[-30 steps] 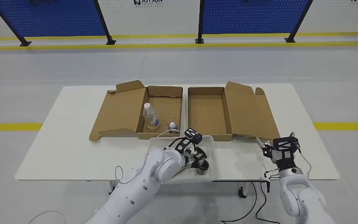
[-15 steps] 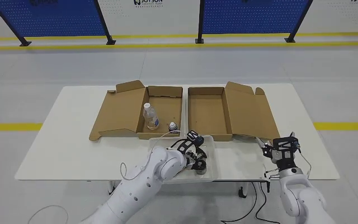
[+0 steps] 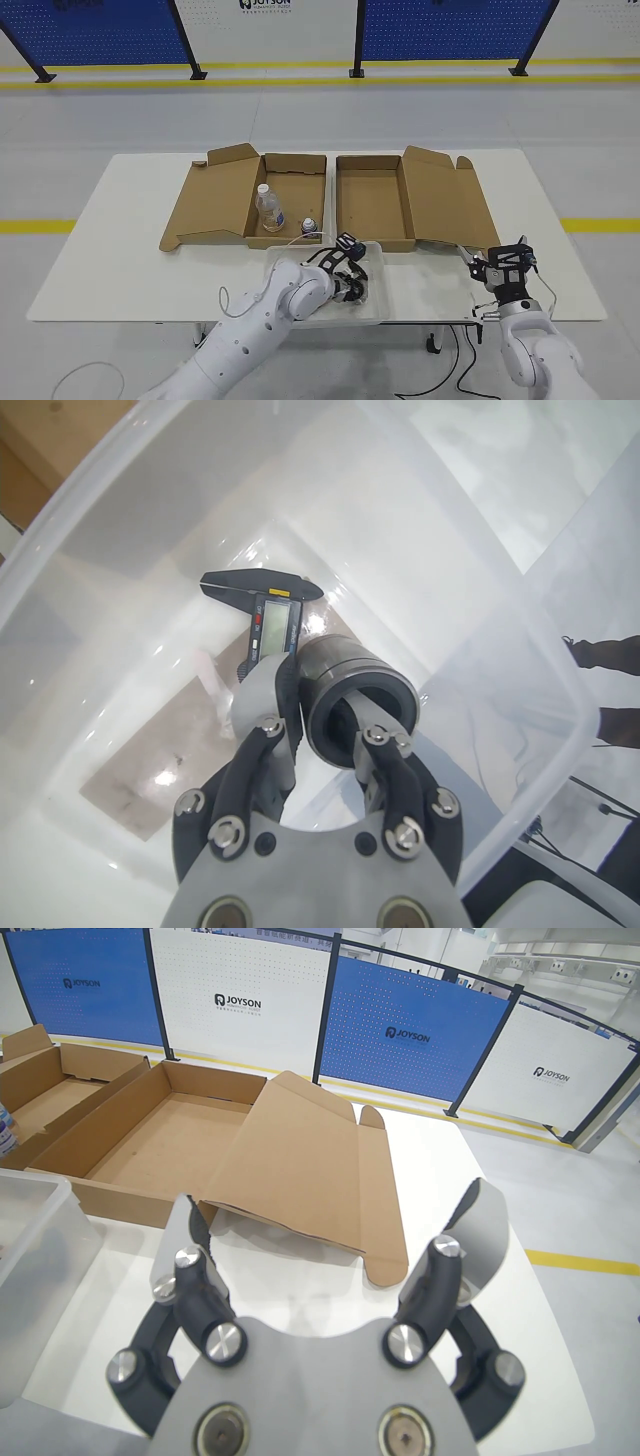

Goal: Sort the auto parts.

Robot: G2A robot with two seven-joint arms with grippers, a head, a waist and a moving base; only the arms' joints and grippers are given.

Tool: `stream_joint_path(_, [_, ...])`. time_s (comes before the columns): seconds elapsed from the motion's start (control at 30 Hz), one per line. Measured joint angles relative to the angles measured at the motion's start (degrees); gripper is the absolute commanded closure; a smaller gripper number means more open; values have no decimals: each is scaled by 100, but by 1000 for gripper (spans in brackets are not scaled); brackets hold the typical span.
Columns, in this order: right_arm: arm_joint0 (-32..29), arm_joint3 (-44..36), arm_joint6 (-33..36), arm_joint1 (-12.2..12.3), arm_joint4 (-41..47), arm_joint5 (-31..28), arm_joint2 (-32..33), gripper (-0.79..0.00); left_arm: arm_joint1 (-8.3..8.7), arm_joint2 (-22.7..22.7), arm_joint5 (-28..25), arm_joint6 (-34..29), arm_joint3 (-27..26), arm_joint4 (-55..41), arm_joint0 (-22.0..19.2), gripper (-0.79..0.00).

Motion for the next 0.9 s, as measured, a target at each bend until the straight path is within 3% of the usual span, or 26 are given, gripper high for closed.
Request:
stream_joint_path(0.53, [0,0,0,0,0,0,0,-785,96,-242,-177,378,-570,233,286,0])
stream_joint_path(0.9, [0,0,0,0,0,0,0,-785,238,-713,-287,646,-1538,159,793,0])
